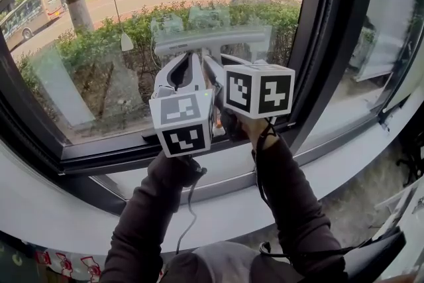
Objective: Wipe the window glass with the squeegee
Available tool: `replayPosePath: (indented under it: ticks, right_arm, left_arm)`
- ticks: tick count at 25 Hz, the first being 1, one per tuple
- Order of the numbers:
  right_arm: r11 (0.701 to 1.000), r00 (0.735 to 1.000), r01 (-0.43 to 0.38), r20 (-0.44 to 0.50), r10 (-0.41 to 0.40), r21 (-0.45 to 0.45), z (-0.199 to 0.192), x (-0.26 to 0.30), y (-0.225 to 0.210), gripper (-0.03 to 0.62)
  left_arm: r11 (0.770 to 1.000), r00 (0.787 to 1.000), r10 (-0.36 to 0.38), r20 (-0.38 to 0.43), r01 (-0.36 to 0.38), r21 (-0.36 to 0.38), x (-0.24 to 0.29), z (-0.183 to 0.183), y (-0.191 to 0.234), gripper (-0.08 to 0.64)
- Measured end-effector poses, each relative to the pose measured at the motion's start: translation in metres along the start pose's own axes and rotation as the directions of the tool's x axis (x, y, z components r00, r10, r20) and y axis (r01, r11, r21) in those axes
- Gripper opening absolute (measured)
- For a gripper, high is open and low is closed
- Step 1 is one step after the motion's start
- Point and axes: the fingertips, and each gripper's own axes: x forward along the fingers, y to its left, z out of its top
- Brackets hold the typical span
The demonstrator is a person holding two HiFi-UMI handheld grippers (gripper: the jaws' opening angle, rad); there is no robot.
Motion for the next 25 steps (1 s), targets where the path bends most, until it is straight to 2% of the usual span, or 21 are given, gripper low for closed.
replayPosePath:
  ticks: [8,13,25]
  right_arm:
    - [1.000,1.000,-0.012,-0.024,0.011,-0.001,0.000,-0.005,0.004,0.074]
    - [0.999,0.998,-0.030,-0.059,0.032,0.036,-0.011,-0.005,0.002,0.072]
    - [0.998,0.995,-0.031,-0.092,0.037,0.061,-0.033,-0.007,0.002,0.072]
  left_arm:
    - [1.000,1.000,-0.012,-0.014,0.012,-0.015,-0.004,0.002,-0.004,0.000]
    - [1.000,0.999,-0.020,-0.031,0.019,-0.014,-0.005,-0.004,-0.009,0.000]
    - [1.000,0.997,-0.015,-0.071,0.014,-0.023,-0.013,-0.024,-0.010,0.000]
